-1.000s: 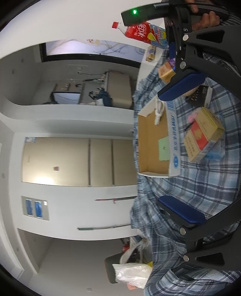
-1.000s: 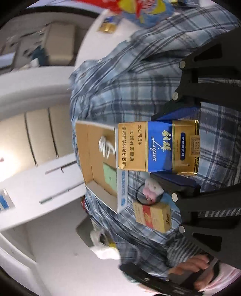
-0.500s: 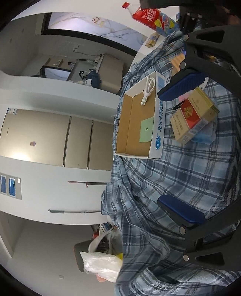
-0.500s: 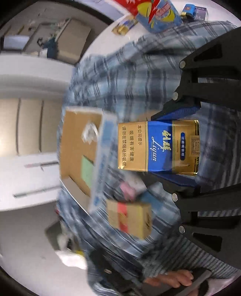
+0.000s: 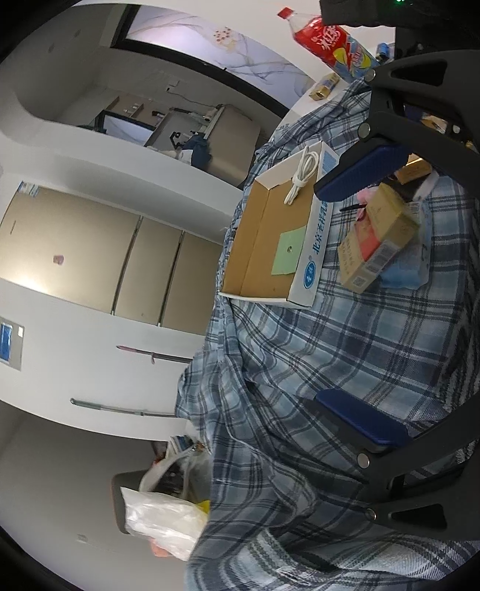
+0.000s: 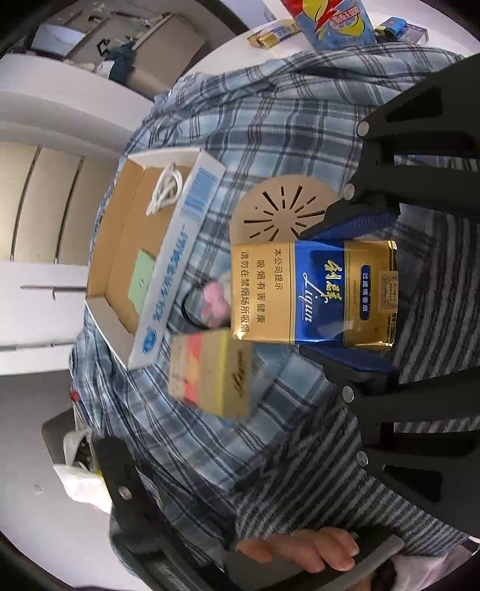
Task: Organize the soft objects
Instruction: 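Lift the gold-and-blue pack with the right gripper while the left gripper lowers onto the red-and-gold pack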
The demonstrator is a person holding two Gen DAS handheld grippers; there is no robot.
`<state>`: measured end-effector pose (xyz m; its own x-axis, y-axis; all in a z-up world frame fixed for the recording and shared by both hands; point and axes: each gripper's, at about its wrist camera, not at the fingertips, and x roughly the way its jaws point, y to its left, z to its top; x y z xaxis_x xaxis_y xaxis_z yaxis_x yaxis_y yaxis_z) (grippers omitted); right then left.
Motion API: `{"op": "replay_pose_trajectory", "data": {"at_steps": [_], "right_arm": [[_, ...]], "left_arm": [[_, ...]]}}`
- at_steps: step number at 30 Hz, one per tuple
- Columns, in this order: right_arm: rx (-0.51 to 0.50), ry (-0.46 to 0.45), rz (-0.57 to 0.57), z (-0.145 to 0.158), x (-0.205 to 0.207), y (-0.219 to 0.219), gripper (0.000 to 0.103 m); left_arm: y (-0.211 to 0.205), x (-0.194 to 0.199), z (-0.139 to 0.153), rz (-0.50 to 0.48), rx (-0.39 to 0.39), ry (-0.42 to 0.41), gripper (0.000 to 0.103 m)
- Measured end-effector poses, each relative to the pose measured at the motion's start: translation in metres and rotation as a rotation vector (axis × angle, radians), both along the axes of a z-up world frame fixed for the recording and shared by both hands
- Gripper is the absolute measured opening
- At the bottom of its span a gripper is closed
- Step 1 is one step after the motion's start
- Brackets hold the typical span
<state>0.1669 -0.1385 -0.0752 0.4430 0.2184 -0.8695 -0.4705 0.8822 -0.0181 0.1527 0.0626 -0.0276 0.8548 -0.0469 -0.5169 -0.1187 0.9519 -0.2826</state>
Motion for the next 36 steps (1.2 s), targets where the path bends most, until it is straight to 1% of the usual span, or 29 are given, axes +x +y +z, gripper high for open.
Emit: {"op": "replay_pose_trajectory", "data": {"at_steps": [2,5,8,9,10,12,13,14,17,22,26,30,32,34,36], "right_arm": [[0.007,0.002,-0.015,0.003,-0.001,0.002,0.052],[0.05,-0.001,-0.036,0.014,0.007,-0.004,0.052],[0.043,-0.068,-0.072,0.033,0.019,-0.009,0.052],[0.048,-0.07,-0.081,0.036,0.026,-0.01,0.052],[0.054,-0.048,-0.077,0.037,0.033,-0.009,0.052],[0.065,0.047,-0.022,0.03,0.052,0.0,0.052],[0.049,0.08,-0.016,0.025,0.059,0.005,0.052],[0.009,0.103,-0.015,0.018,0.065,0.011,0.052],[-0.102,0.11,-0.002,0.004,0.073,0.024,0.052],[-0.172,0.119,0.074,0.004,0.067,0.04,0.052],[-0.156,0.15,0.128,0.004,0.056,0.049,0.052],[-0.086,0.173,0.156,0.007,0.046,0.052,0.052],[-0.069,0.15,0.155,0.012,0.043,0.05,0.052],[-0.062,0.094,0.114,0.02,0.042,0.042,0.052],[-0.038,-0.023,0.038,0.033,0.037,0.024,0.052]], "left_arm": [[0.001,0.0,0.0,0.006,-0.001,-0.001,0.103],[0.0,-0.002,0.0,0.01,0.009,-0.004,0.103],[-0.001,-0.001,-0.001,0.02,0.022,0.0,0.103],[0.0,-0.001,-0.001,0.028,0.022,0.003,0.103],[0.001,0.0,-0.001,0.037,0.021,0.005,0.103],[0.005,0.0,-0.003,0.065,0.012,0.014,0.103],[0.008,0.001,-0.004,0.075,0.007,0.02,0.103],[0.01,0.0,-0.005,0.086,0.003,0.025,0.103],[0.015,0.002,-0.008,0.106,-0.007,0.043,0.103],[0.014,0.004,-0.009,0.108,0.001,0.051,0.103],[0.016,0.004,-0.011,0.108,-0.006,0.053,0.103],[0.017,0.004,-0.011,0.112,-0.019,0.057,0.103],[0.018,0.006,-0.012,0.102,-0.022,0.065,0.103],[0.015,0.008,-0.012,0.079,-0.006,0.074,0.103],[0.005,0.013,-0.009,0.022,0.049,0.079,0.103]]}}
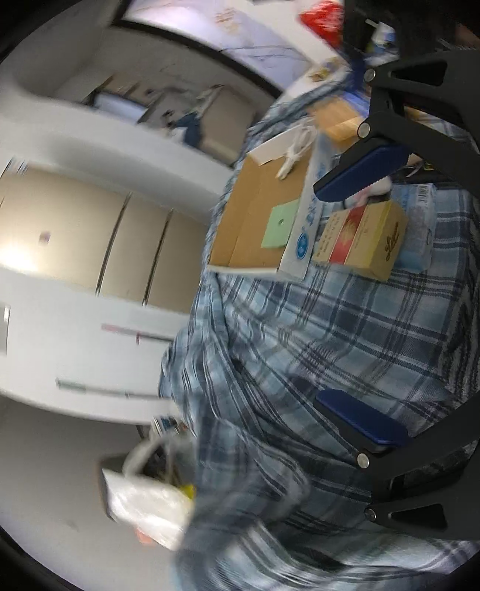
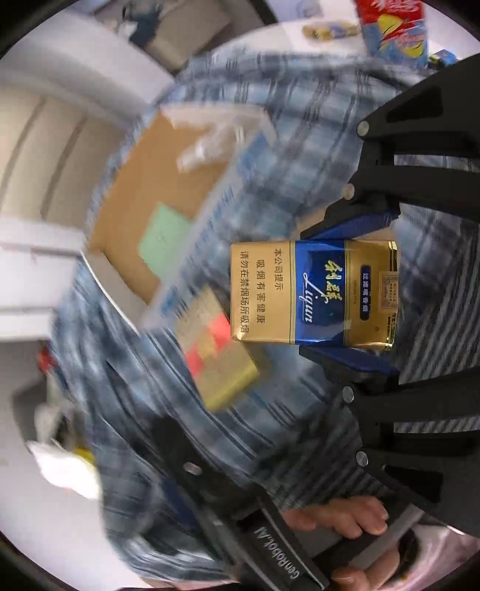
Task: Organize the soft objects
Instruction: 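Lift the gold-and-blue pack with the right gripper while the left gripper lowers onto the red-and-gold pack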
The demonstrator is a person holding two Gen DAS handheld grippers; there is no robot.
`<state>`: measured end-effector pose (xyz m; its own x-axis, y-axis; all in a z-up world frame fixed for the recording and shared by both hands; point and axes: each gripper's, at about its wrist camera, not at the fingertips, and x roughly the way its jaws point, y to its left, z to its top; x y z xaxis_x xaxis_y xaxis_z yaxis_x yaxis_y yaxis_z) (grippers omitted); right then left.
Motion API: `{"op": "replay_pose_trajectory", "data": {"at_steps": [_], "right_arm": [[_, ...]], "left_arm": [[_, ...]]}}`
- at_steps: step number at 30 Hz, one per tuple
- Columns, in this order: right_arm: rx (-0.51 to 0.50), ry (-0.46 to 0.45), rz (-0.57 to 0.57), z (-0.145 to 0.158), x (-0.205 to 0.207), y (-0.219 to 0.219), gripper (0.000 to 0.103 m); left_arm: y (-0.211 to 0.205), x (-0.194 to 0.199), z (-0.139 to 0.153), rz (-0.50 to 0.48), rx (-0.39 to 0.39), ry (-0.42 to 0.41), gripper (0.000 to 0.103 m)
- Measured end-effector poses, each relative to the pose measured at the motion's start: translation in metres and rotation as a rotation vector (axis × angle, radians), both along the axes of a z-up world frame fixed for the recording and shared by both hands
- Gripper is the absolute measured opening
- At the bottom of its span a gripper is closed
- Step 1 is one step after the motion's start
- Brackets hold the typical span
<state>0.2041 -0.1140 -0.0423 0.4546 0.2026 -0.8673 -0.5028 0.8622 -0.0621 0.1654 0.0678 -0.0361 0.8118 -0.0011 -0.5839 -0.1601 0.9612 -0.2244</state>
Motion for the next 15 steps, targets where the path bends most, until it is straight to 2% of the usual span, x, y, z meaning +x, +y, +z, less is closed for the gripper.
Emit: {"op": "replay_pose_trajectory", "data": {"at_steps": [2,4,9,13,15], "right_arm": [[0.04,-0.112,-0.052,0.01,-0.006,-0.018,0.052],[0.087,-0.168,-0.083,0.015,-0.01,-0.033,0.052],[0.19,-0.249,-0.118,0.013,-0.015,-0.056,0.052],[0.243,-0.324,-0.154,0.005,-0.017,-0.064,0.052],[0.257,-0.332,-0.168,0.002,-0.014,-0.065,0.052]], "left_arm": [[-0.011,0.002,0.004,-0.045,0.055,-0.004,0.103],[-0.024,0.005,0.007,-0.102,0.12,0.014,0.103],[-0.048,0.015,0.01,-0.185,0.271,0.08,0.098],[-0.052,0.032,0.008,-0.266,0.224,0.14,0.094],[-0.053,0.043,0.003,-0.283,0.218,0.179,0.086]]}}
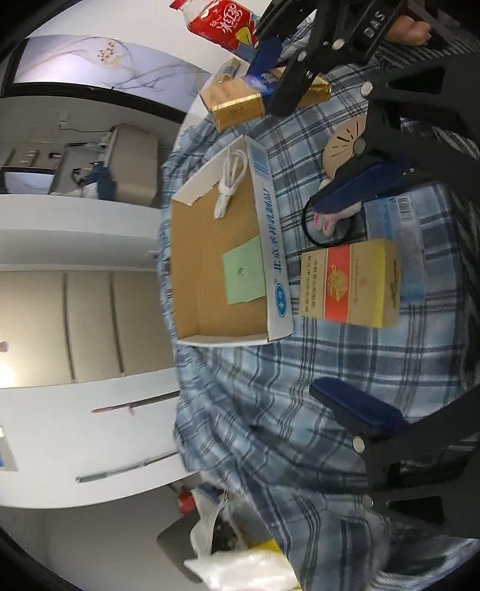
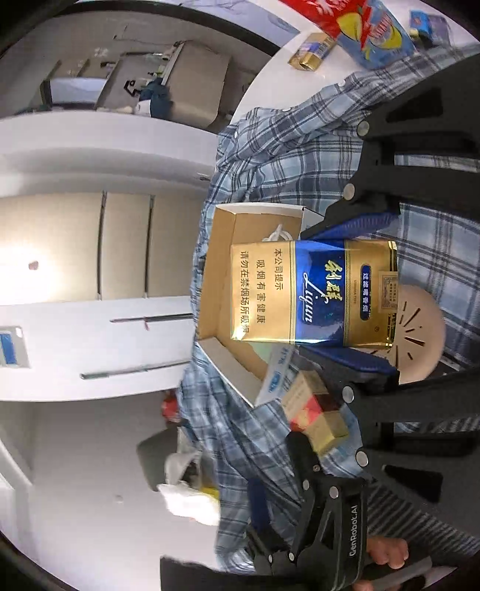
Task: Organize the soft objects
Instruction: 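Lift the gold-and-blue pack with the right gripper while the left gripper lowers onto the red-and-gold pack, then close the left gripper on the red-and-gold cigarette pack and lift it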
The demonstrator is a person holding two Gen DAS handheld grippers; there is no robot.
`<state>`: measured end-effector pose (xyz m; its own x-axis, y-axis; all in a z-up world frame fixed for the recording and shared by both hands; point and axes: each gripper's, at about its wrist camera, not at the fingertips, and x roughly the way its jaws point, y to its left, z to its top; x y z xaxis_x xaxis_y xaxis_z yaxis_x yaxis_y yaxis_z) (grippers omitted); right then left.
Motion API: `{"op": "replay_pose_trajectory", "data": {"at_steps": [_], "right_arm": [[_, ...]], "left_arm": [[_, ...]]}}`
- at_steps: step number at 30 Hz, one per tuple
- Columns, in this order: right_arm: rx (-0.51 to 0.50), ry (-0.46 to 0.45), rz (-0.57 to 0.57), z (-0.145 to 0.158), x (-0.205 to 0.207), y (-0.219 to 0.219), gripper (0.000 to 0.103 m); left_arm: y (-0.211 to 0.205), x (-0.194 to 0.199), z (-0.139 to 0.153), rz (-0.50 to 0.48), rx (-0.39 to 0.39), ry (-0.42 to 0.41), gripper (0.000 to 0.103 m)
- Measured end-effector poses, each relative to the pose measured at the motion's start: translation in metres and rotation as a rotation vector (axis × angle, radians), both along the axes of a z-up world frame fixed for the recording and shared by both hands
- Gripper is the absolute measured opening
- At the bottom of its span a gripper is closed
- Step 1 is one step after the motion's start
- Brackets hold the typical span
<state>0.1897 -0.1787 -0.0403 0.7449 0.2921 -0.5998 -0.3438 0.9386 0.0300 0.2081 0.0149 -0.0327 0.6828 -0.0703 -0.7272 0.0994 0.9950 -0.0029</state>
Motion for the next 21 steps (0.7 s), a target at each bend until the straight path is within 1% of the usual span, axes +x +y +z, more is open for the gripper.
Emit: {"op": "replay_pose_trajectory", "data": {"at_steps": [2,4,6,12,17,21], "right_arm": [[0.007,0.002,-0.005,-0.001,0.001,-0.004,0.052],[0.018,-0.003,-0.016,0.0,0.0,-0.008,0.052],[0.027,-0.001,-0.019,0.0,0.001,-0.01,0.052],[0.029,0.015,-0.024,-0.004,0.004,-0.012,0.052],[0.024,0.019,-0.023,-0.006,0.005,-0.011,0.052],[0.017,0.025,-0.021,-0.009,0.005,-0.01,0.052]], "left_arm": [[0.001,0.008,-0.004,-0.005,-0.003,0.025,0.085],[0.003,0.014,-0.009,-0.004,-0.019,0.049,0.085],[0.003,0.019,-0.014,-0.008,-0.018,0.073,0.085],[-0.007,0.021,-0.033,-0.026,0.029,0.099,0.085],[-0.015,0.022,-0.04,-0.044,0.071,0.108,0.085],[-0.013,0.028,-0.051,-0.035,0.066,0.15,0.084]]}}
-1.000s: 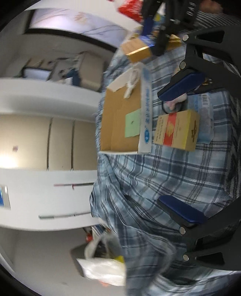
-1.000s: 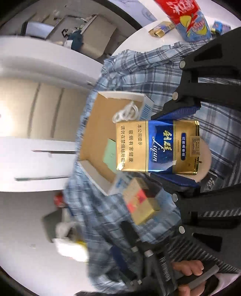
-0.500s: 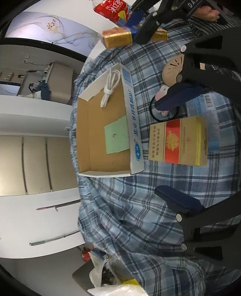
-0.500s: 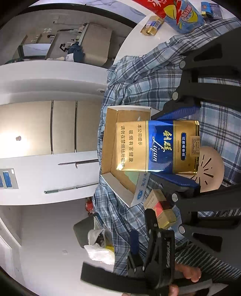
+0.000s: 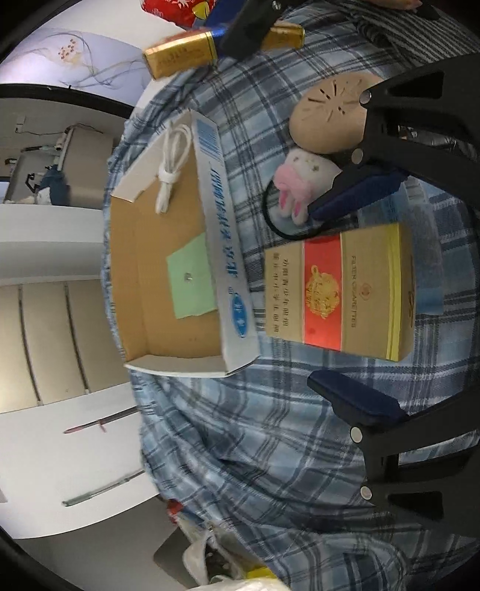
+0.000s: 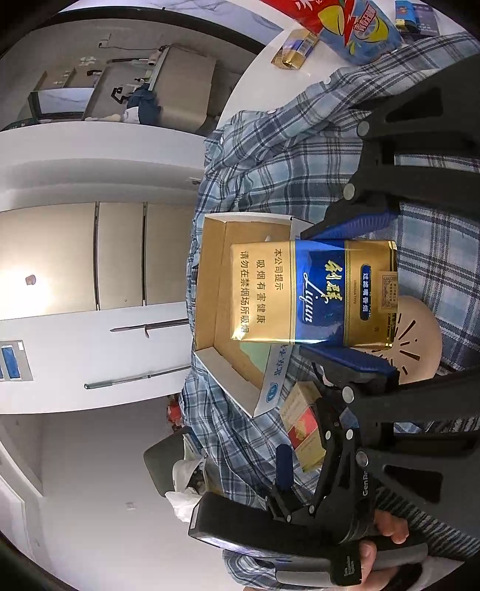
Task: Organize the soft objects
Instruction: 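Close the left gripper on the red-and-gold cigarette pack and lift it, then carry the gold-and-blue pack with the right gripper while the left gripper carries the red-and-gold pack over the box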
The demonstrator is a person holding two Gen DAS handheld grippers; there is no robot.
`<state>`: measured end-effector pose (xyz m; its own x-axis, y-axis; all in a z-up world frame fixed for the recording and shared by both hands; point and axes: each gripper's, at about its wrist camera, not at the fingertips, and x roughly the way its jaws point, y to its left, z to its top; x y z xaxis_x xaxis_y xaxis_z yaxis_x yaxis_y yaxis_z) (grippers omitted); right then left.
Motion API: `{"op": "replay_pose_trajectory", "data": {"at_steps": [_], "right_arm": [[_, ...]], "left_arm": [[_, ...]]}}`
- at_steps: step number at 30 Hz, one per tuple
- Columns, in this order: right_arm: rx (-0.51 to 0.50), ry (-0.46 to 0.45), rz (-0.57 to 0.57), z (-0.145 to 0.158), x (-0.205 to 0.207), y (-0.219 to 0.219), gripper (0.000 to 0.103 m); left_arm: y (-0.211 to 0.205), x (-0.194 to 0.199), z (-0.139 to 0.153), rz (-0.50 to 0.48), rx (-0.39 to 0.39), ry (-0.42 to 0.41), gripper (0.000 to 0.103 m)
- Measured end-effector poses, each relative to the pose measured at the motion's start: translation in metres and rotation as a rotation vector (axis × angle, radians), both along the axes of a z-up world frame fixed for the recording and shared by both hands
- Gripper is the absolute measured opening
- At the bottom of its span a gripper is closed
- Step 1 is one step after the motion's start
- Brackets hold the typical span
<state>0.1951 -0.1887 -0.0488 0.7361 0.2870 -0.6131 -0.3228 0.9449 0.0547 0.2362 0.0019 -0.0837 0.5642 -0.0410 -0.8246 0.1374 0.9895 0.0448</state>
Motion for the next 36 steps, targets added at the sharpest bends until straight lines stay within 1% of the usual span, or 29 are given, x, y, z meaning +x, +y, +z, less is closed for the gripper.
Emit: {"op": "replay_pose_trajectory", "data": {"at_steps": [2,4,5,6,7,10,15,20,24,32,36], "right_arm": [[-0.001,0.001,0.001,0.0,0.0,0.001,0.052],[-0.002,0.003,0.0,-0.001,0.0,0.0,0.052],[-0.002,0.004,-0.001,-0.001,0.0,0.0,0.052],[-0.002,0.005,-0.001,-0.001,0.0,0.0,0.052],[-0.003,0.007,-0.001,-0.002,0.0,0.0,0.052],[-0.005,0.011,-0.002,-0.003,0.001,0.001,0.052],[-0.008,0.015,-0.004,-0.004,0.001,0.001,0.052],[-0.007,0.007,-0.01,-0.003,0.001,0.0,0.052],[-0.007,-0.021,-0.011,-0.001,-0.004,0.0,0.052],[0.01,-0.135,-0.008,0.009,-0.021,0.0,0.052],[0.024,-0.186,-0.003,0.015,-0.027,0.001,0.053]], "left_arm": [[0.004,0.003,-0.004,0.004,-0.021,0.02,0.078],[0.007,0.004,-0.004,0.007,-0.037,0.021,0.075],[0.008,0.004,-0.004,0.007,-0.044,0.02,0.072],[0.01,0.004,-0.004,0.005,-0.056,0.019,0.064],[0.011,0.004,-0.004,0.004,-0.066,0.02,0.059],[0.014,0.002,-0.002,0.01,-0.088,0.007,0.058],[0.014,-0.008,0.008,0.005,-0.101,-0.062,0.058],[0.02,-0.026,0.026,0.004,-0.14,-0.189,0.058],[0.022,-0.047,0.044,-0.014,-0.166,-0.33,0.058],[0.025,-0.084,0.07,-0.031,-0.196,-0.574,0.058],[0.027,-0.096,0.077,-0.041,-0.211,-0.651,0.058]]}}
